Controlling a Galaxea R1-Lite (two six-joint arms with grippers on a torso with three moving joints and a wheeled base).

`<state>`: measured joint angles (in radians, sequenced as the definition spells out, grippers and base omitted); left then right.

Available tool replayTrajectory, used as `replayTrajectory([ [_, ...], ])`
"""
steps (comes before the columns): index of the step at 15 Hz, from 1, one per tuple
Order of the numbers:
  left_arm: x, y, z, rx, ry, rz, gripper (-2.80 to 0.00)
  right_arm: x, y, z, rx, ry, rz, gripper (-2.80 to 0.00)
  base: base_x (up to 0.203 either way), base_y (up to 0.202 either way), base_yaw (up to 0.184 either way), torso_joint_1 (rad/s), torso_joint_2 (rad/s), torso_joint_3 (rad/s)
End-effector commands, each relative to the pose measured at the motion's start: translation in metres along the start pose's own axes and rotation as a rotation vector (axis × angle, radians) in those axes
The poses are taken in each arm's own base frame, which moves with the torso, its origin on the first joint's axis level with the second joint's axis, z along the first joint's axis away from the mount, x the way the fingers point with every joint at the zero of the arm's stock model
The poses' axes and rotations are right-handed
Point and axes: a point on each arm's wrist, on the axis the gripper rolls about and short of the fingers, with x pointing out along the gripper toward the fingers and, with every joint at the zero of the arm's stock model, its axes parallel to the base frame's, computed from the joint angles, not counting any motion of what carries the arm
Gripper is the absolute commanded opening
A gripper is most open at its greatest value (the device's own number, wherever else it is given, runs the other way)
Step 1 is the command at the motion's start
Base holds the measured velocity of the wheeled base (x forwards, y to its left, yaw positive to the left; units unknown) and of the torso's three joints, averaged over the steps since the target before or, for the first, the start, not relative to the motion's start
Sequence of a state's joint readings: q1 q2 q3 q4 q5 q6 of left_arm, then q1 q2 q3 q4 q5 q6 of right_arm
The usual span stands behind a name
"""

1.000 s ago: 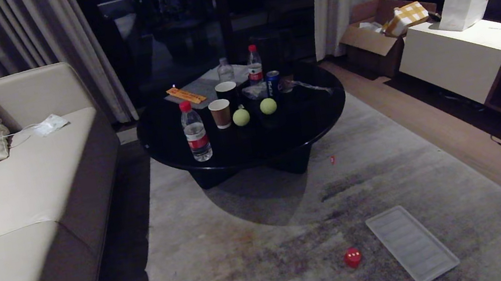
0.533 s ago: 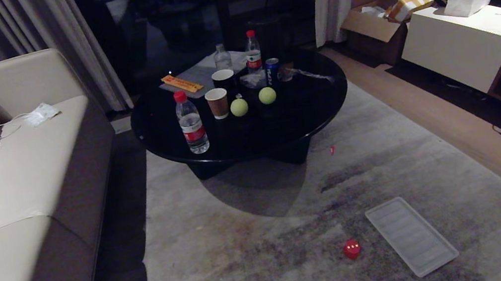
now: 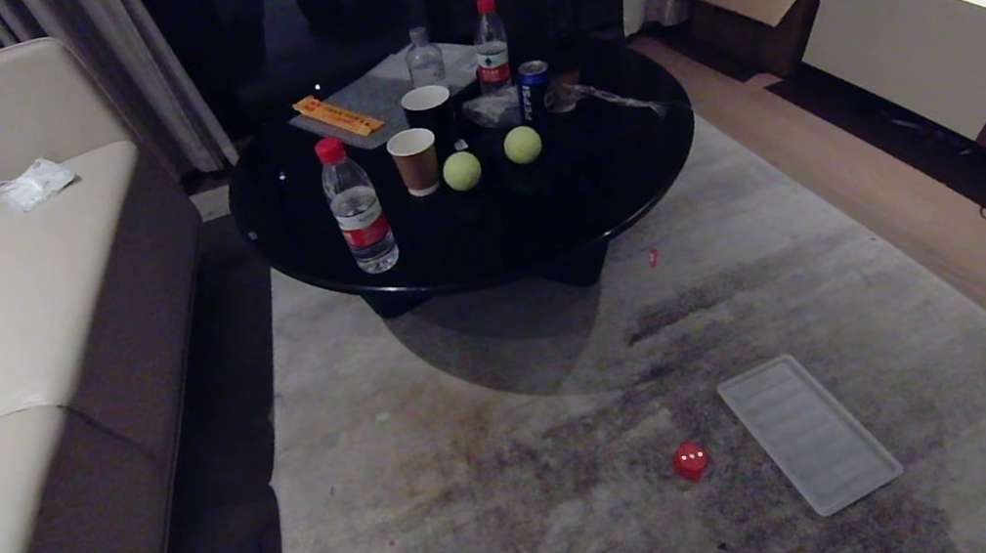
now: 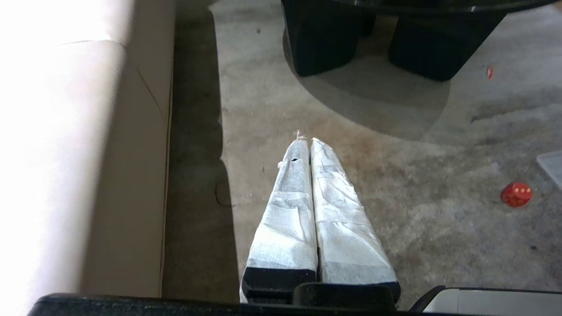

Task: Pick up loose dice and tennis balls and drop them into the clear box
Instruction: Pick up toys out of the box

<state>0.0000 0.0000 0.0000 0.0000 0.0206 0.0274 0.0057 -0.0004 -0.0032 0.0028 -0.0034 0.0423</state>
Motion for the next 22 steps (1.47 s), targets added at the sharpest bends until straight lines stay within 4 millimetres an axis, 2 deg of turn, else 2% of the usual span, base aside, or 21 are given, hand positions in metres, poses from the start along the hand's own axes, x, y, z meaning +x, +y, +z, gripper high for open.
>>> replayTrajectory([
  [1,0.0002,0.0001,-0.0004,-0.007,0.003,0.005,-2.80,0.0001,0.0000,0.0001,0.001,0.000,0.001,-2.80,0.000,0.000,0.000,0.002,0.00,-0.189],
  [22,0.0002,0.0003,-0.0004,-0.040,0.003,0.016,-2.80,0.0001,0.0000,0.0001,0.001,0.000,0.001,-2.80,0.000,0.000,0.000,0.002,0.00,-0.197],
])
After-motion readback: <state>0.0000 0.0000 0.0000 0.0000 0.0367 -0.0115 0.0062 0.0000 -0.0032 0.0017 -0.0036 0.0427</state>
